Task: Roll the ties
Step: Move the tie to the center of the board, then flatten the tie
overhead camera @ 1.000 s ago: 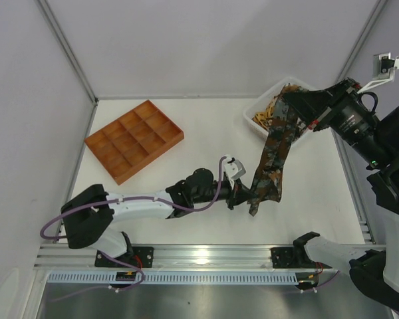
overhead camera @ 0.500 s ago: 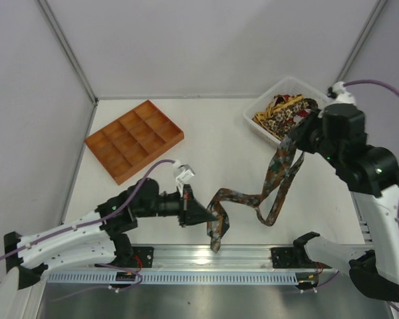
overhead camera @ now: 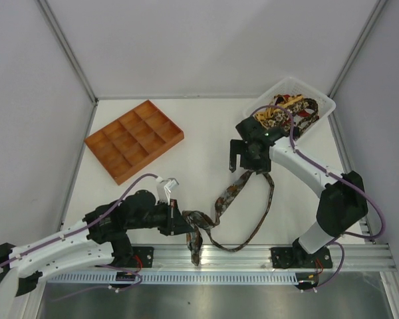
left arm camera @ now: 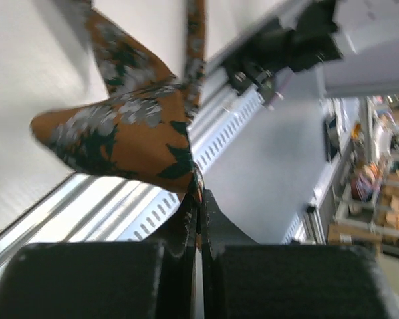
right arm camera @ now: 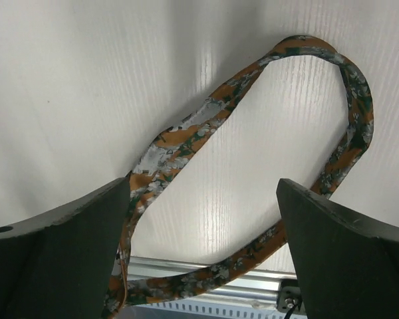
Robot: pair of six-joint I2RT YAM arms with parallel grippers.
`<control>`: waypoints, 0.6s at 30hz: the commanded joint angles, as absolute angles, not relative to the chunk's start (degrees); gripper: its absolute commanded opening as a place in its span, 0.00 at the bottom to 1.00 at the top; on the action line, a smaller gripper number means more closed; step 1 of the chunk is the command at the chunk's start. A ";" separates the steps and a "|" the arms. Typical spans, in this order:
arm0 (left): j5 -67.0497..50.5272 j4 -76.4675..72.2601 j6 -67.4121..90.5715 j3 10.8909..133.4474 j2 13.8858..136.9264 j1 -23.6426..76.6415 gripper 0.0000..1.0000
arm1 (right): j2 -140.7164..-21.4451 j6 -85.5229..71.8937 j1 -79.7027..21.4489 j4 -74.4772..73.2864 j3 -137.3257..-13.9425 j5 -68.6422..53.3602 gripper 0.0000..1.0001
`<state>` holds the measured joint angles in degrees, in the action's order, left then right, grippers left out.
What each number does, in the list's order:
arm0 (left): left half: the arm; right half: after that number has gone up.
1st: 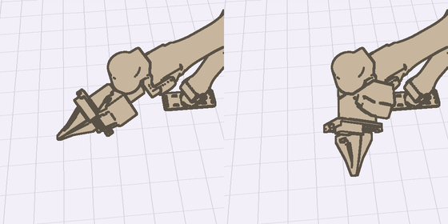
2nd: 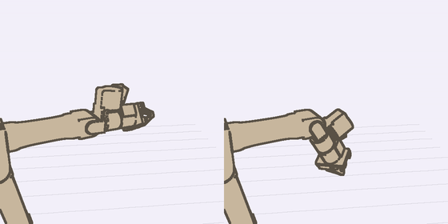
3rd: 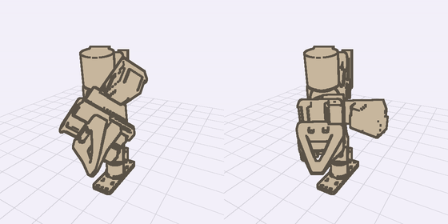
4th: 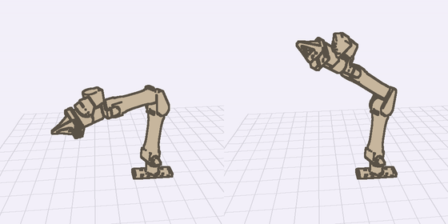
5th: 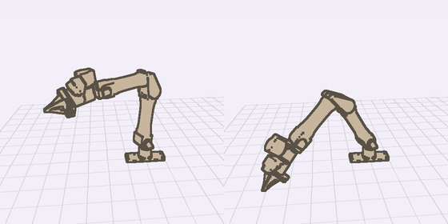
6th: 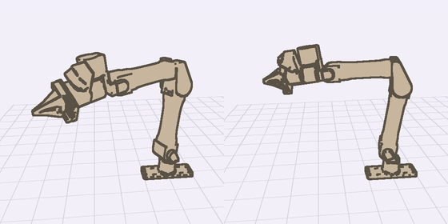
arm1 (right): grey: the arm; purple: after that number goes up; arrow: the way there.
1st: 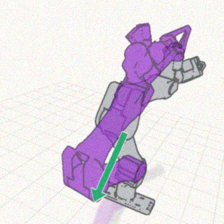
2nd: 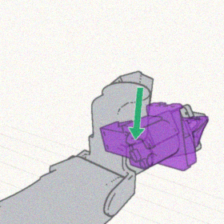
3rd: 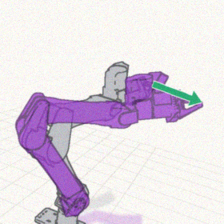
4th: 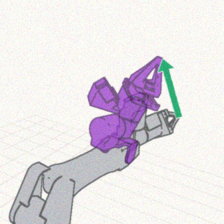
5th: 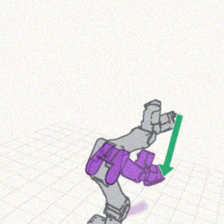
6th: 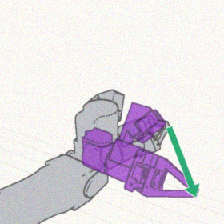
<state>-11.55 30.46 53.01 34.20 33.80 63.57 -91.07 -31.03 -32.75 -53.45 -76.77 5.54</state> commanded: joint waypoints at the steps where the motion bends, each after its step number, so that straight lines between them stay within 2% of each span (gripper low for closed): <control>1: 0.14 35.42 56.42 38.05 32.61 63.37 0.00 | -87.72 -29.53 -32.26 -51.77 -76.65 3.87 1.00; 3: 5.25 36.65 56.60 38.85 31.12 63.37 0.00 | -83.51 -30.32 -30.86 -51.24 -74.28 2.12 1.00; 6: 9.13 37.35 56.25 39.64 31.02 63.37 0.00 | -77.27 -31.64 -25.59 -48.08 -66.91 0.62 0.95; 7: 9.31 37.44 56.08 39.73 31.11 63.37 0.00 | -76.56 -31.73 -23.58 -47.64 -64.36 0.62 0.90; 11: 8.62 36.91 54.06 40.08 32.08 63.37 0.00 | -77.60 -32.60 -18.81 -49.39 -63.02 9.71 0.77; 14: 8.53 38.14 53.35 39.73 32.26 63.37 0.00 | -78.31 -34.97 -18.63 -46.95 -59.96 12.65 0.75; 18: 8.79 38.41 52.91 38.50 30.94 63.37 0.00 | -80.06 -36.03 -16.62 -42.37 -54.85 10.81 0.71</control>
<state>7.53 38.35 54.33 37.93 32.05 63.57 -78.76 -34.24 -18.15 -46.00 -56.88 9.06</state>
